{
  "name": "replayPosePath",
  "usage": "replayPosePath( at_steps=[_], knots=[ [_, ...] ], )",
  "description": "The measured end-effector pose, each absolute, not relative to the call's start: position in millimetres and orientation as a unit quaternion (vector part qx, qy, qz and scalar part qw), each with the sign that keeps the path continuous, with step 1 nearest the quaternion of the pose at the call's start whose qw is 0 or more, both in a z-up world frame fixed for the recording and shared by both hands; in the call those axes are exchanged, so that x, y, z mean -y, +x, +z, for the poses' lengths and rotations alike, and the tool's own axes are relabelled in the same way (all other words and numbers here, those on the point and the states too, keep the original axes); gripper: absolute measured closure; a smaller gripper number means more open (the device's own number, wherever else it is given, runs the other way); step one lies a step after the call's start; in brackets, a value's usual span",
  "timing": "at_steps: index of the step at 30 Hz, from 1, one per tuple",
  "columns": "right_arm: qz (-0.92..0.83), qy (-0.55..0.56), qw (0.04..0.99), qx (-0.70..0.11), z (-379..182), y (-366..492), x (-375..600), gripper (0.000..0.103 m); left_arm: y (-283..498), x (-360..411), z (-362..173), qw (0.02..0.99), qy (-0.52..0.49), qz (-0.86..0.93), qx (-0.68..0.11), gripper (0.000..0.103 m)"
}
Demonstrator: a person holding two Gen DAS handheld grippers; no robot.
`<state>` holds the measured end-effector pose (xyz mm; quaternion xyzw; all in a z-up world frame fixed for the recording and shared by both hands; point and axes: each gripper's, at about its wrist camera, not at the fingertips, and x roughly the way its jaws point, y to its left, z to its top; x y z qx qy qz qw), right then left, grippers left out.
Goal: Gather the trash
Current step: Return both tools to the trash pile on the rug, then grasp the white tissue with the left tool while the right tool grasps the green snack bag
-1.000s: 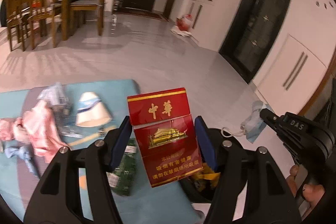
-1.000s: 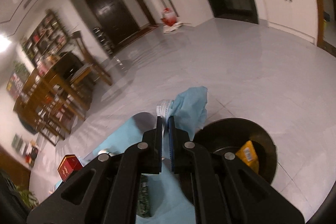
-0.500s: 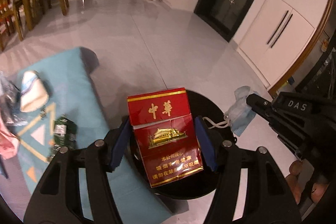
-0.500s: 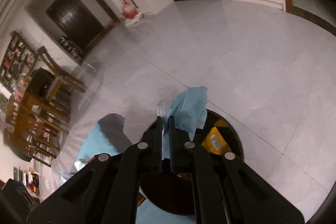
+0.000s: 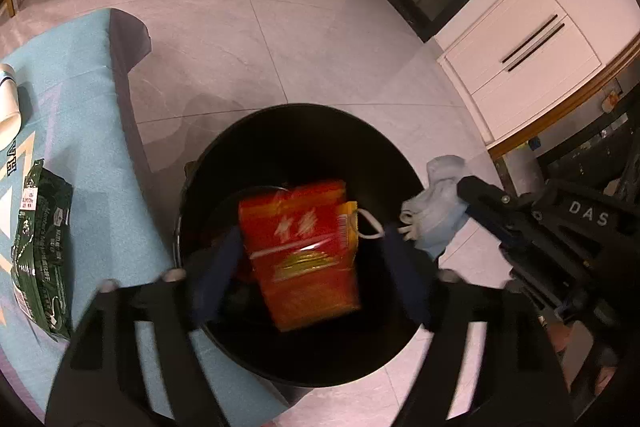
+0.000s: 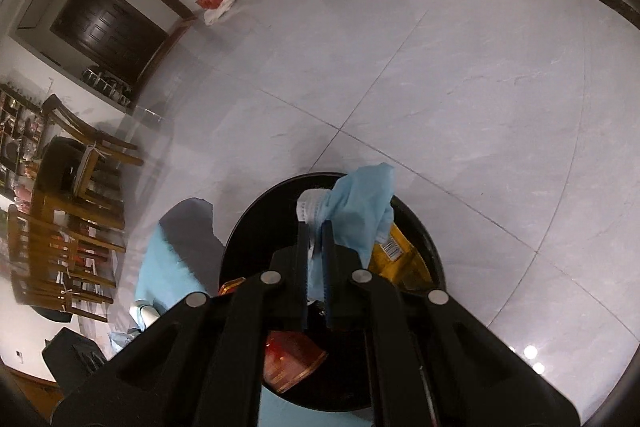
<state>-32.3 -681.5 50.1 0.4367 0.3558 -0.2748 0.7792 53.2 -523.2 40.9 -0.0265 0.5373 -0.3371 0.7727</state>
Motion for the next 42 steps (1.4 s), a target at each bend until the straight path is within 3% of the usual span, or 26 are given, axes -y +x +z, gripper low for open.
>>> replayPosePath(
  at_steps=[3, 5, 7, 14, 27, 34, 42],
  knots=[
    [-0.277, 0.436, 0.780, -0.352, 52.3, -32.4, 682.2, 0.087, 57.2, 514.6, 46.4, 0.777, -0.043, -0.334, -0.532, 0.014],
    [-0.275, 0.433, 0.784, -0.350, 55.1, -32.1, 681.5, 0.067, 59.7, 505.3, 49.8, 0.778, -0.052, -0.333, -0.530, 0.014],
    [-0.270, 0.427, 0.792, -0.343, 60.3, -31.7, 677.1, 0.057, 63.7, 490.9, 57.3, 0.785, -0.062, -0.325, -0.524, 0.013],
    [-0.256, 0.397, 0.817, -0.330, 83.6, -24.8, 655.0, 0.048, 74.7, 413.6, 94.1, 0.822, -0.102, -0.279, -0.485, 0.009],
    [-0.133, 0.274, 0.877, -0.371, 119.3, 42.3, 546.0, 0.032, 86.5, 179.2, 127.7, 0.897, -0.139, -0.065, -0.415, 0.006],
    [-0.065, 0.243, 0.862, -0.441, 89.5, 85.2, 473.0, 0.032, 81.0, 56.0, 101.7, 0.891, -0.179, 0.064, -0.412, 0.006],
    [-0.068, 0.191, 0.819, -0.538, 29.7, 125.3, 408.9, 0.032, 97.2, -16.9, 58.1, 0.857, -0.228, 0.105, -0.450, 0.008]
  ],
)
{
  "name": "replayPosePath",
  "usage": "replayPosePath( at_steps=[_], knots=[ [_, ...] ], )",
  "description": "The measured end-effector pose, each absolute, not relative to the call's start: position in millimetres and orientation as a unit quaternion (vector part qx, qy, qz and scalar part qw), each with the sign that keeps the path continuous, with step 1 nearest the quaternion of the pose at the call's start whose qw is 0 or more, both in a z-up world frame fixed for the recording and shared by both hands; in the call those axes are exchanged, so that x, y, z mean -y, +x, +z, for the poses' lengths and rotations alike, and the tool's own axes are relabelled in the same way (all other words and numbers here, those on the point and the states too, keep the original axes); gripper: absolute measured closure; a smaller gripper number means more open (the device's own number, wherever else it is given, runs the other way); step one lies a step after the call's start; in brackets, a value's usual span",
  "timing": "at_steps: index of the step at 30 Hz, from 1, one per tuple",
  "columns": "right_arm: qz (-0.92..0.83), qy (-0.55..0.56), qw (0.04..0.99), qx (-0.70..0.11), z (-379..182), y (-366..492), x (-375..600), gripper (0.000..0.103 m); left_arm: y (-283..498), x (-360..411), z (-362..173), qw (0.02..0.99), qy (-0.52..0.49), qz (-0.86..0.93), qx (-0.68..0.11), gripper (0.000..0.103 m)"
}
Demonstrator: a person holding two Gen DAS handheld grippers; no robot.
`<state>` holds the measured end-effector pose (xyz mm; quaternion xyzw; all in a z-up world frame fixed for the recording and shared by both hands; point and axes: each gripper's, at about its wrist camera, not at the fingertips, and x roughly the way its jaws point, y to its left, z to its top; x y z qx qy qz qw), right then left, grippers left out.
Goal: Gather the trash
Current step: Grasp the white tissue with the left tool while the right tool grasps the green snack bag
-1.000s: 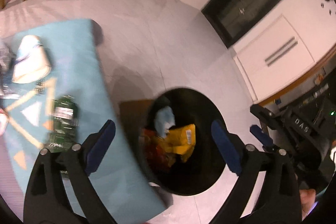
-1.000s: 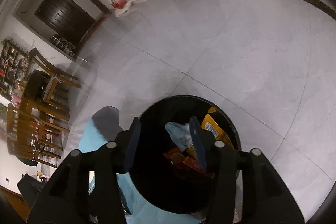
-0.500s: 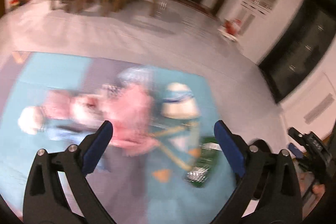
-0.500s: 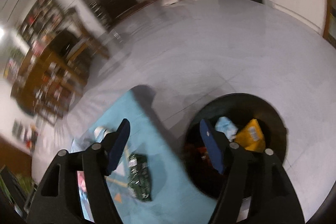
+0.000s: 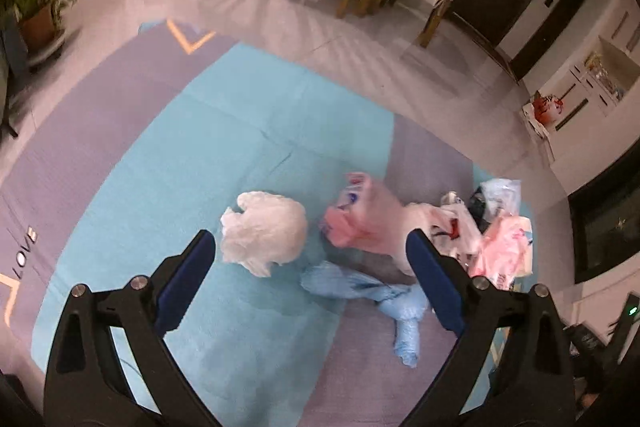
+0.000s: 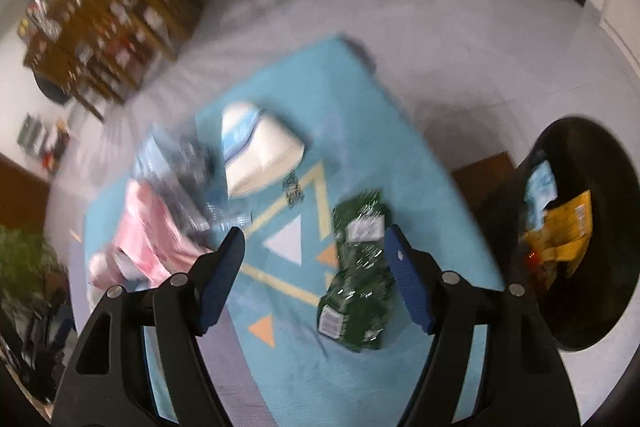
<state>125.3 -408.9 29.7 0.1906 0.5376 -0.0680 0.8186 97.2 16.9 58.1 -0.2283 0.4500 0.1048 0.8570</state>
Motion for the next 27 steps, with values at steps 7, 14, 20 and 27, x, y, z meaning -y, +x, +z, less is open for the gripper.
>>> replayPosePath(
  at_steps=[7, 14, 20, 27],
  knots=[
    [-0.112, 0.121, 0.801, -0.575, -3.0, 137.0, 391.4, 0.032, 111.0, -28.8, 26.2, 0.830, -0.247, 0.123, -0.484, 0.012],
    [-0.121, 0.114, 0.795, -0.583, -14.4, 135.6, 393.0, 0.035, 118.9, -40.5, 1.7, 0.802, -0.288, 0.138, -0.504, 0.029],
    [-0.113, 0.126, 0.781, -0.602, -29.8, 137.2, 395.1, 0.055, 119.3, -49.0, -13.8, 0.790, -0.319, 0.141, -0.504, 0.067],
    [-0.114, 0.108, 0.788, -0.596, -28.0, 136.1, 393.3, 0.069, 111.3, -36.6, 5.6, 0.815, -0.307, 0.124, -0.476, 0.071]
  ],
)
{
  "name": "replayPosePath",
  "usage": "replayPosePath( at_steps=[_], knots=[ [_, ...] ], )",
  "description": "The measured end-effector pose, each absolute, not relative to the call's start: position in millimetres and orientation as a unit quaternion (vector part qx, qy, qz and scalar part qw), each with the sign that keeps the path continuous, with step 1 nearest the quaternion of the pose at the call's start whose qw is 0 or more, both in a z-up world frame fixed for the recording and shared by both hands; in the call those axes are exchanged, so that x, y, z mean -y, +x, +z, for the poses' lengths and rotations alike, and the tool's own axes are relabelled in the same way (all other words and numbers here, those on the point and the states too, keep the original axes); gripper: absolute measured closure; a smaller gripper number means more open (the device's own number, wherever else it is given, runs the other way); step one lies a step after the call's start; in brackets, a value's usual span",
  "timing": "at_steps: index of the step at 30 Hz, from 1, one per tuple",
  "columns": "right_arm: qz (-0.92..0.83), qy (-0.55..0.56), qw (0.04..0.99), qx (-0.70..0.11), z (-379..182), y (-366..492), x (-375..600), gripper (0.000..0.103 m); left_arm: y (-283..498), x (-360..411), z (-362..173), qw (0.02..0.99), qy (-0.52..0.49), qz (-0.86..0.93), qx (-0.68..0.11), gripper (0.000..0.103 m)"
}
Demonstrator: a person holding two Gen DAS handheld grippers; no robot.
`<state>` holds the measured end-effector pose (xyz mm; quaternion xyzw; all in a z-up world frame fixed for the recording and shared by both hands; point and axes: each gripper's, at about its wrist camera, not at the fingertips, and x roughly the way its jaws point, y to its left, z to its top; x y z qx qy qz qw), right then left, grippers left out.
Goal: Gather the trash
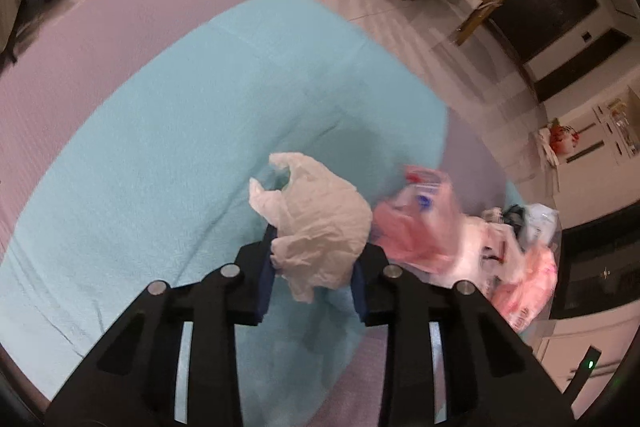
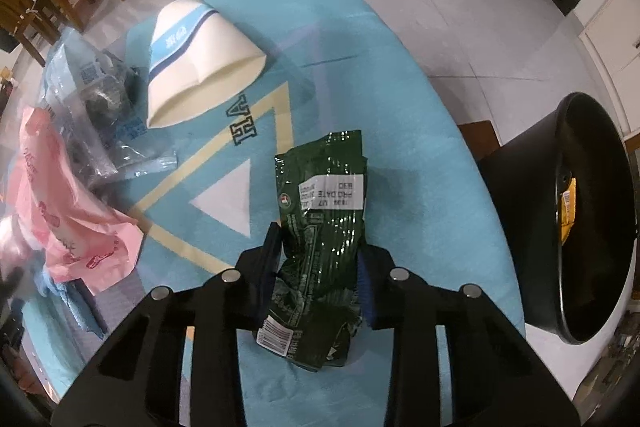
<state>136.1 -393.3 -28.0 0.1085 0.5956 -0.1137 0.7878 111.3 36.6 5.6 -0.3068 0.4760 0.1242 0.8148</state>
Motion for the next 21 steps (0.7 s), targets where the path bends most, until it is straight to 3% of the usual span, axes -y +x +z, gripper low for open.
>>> replayPosePath(
  at_steps=[10, 21],
  knots=[
    [-0.084, 0.145, 0.817, -0.552, 6.5, 128.4, 388.7, 0.070, 83.3, -4.5, 57.9, 0.851, -0.311, 0.065, -0.418, 0.071],
    [-0.069, 0.166, 0.846, -0.501, 34.9, 118.3, 387.2, 0.070, 77.6, 10.5, 75.6, 0.870, -0.277, 0.049, -0.404, 0.071]
  ],
)
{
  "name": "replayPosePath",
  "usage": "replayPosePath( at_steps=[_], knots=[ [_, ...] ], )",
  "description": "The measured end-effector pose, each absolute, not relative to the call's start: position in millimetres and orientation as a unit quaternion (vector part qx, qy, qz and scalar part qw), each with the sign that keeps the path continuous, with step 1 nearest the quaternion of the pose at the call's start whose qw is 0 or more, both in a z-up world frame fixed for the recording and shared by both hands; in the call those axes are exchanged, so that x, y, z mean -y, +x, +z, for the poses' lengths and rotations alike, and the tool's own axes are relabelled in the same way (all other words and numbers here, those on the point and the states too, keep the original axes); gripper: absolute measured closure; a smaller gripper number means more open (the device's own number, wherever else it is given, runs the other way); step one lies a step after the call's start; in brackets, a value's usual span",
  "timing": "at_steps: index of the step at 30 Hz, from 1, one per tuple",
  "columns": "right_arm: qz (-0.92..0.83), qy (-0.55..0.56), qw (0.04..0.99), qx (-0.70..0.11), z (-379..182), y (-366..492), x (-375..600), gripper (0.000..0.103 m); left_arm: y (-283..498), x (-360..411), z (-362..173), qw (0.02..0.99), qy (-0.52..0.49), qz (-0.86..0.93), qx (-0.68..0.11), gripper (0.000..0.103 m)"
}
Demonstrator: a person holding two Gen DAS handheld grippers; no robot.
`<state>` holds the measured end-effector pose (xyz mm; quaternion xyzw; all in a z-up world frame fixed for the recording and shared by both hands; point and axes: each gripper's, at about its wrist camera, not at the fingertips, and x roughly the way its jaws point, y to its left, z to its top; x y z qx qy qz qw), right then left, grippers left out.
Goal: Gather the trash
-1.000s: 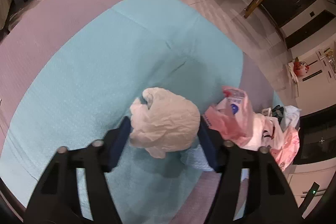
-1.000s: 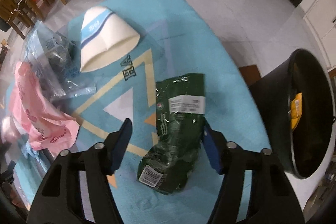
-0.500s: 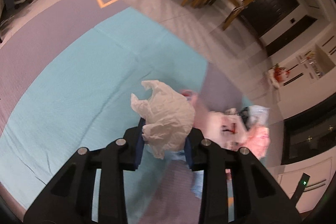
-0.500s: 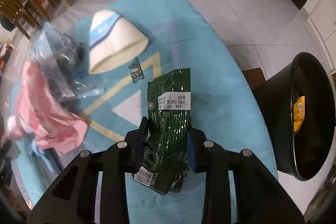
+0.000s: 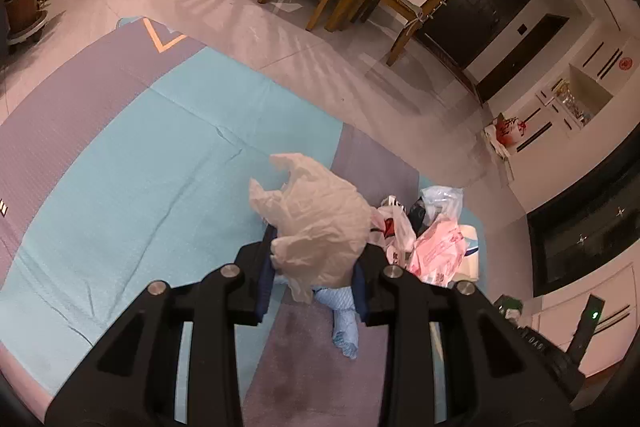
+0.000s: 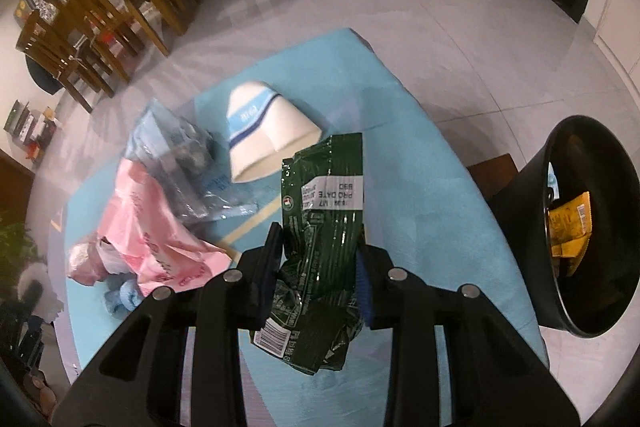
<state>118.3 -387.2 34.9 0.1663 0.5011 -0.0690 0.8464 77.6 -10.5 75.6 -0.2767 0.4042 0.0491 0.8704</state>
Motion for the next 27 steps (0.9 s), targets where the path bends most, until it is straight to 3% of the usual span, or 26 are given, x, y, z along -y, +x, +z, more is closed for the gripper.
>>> replayPosePath(
  at_steps=[27],
  knots=[
    [-0.046, 0.194, 0.867, -0.457, 65.4, 107.7, 402.6, 0.070, 77.0, 64.6, 78.2, 0.899, -0.205, -0.013, -0.388, 0.070]
  ],
)
